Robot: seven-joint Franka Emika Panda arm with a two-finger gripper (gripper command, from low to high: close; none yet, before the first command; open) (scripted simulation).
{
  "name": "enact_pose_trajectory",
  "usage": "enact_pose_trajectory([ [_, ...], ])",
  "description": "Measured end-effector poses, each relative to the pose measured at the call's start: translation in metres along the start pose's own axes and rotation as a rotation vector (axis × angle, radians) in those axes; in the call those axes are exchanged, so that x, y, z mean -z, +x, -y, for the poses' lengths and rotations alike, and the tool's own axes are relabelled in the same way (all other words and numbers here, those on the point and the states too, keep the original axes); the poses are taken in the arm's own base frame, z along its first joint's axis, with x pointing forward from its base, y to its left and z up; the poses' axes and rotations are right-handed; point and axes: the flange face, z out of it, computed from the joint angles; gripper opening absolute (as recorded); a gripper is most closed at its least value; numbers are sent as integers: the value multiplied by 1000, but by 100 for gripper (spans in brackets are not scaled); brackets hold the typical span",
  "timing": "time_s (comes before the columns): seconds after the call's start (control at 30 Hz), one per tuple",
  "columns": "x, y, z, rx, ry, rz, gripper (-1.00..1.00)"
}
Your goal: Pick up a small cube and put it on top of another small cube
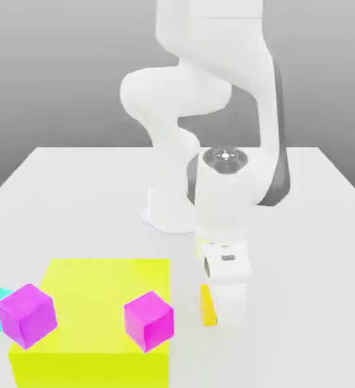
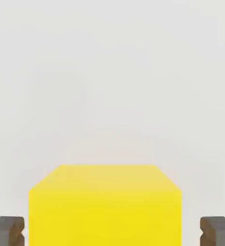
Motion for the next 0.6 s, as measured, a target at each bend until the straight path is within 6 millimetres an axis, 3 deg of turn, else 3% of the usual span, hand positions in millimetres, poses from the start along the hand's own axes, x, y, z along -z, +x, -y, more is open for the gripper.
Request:
enact_pose_trajectory([
  [0.13,-1,0,0,0,2,1,-100],
  [0.6,51,6,-9,3,-13,-10,-100],
])
